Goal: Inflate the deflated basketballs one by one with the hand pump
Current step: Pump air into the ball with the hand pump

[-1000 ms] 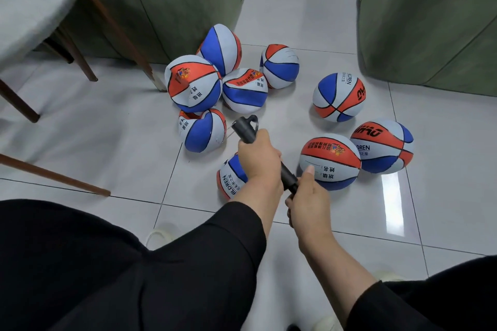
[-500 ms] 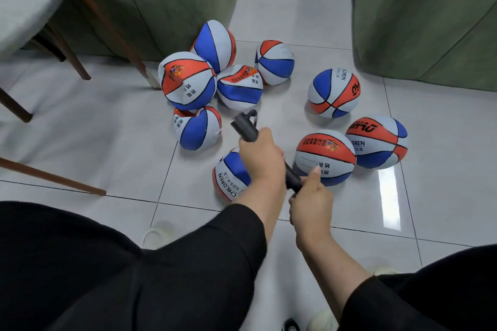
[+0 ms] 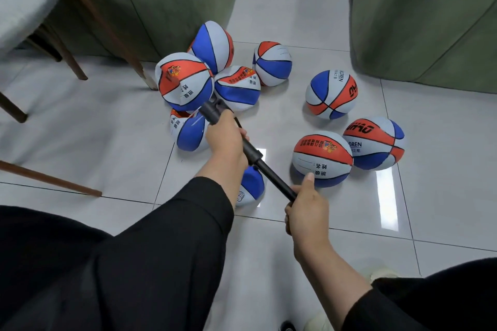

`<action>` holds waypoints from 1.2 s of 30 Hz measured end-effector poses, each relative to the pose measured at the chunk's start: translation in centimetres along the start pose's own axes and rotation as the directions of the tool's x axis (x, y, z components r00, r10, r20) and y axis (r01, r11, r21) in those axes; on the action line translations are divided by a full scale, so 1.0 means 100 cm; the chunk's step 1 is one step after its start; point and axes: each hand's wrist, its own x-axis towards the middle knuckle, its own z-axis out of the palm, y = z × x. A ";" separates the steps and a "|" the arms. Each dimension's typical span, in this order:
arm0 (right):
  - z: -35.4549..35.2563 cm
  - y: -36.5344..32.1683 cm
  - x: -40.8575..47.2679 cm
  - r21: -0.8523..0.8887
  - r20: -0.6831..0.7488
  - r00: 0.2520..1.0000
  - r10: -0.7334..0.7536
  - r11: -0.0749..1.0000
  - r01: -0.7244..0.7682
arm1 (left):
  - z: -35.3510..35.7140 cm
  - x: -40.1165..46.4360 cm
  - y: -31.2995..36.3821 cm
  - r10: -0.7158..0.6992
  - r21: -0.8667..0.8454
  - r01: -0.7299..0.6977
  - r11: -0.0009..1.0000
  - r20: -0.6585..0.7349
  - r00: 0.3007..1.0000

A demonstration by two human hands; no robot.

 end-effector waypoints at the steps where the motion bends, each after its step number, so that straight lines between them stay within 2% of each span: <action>1: 0.001 0.001 0.001 0.007 -0.019 1.000 0.002 1.000 -0.002 | 0.002 -0.006 -0.007 -0.009 0.000 0.009 1.000 0.010 1.000; 4: 0.002 0.003 0.005 0.016 -0.065 0.998 0.023 1.000 -0.022 | 0.010 -0.030 -0.034 -0.003 0.015 0.002 1.000 0.027 1.000; 10: 0.004 0.001 0.003 -0.016 -0.047 0.999 0.000 1.000 -0.001 | 0.010 -0.053 -0.060 0.002 0.025 -0.003 1.000 0.022 1.000; 15: 0.006 -0.007 0.003 -0.056 0.022 0.998 -0.059 0.997 0.061 | 0.005 -0.039 -0.041 -0.054 -0.006 0.055 0.998 0.063 0.997; 19: -0.008 -0.002 -0.003 -0.015 0.000 1.000 0.031 0.999 -0.031 | 0.000 -0.015 -0.011 -0.034 -0.031 0.035 0.999 0.029 0.999; 22: -0.016 0.003 -0.008 -0.032 0.011 1.000 0.029 0.999 -0.029 | -0.008 0.002 0.000 -0.036 -0.047 0.035 0.998 -0.010 0.999; 36: -0.003 0.001 -0.003 -0.065 0.003 0.996 -0.089 0.994 0.089 | 0.007 -0.038 -0.030 -0.064 -0.032 0.068 0.997 0.094 0.994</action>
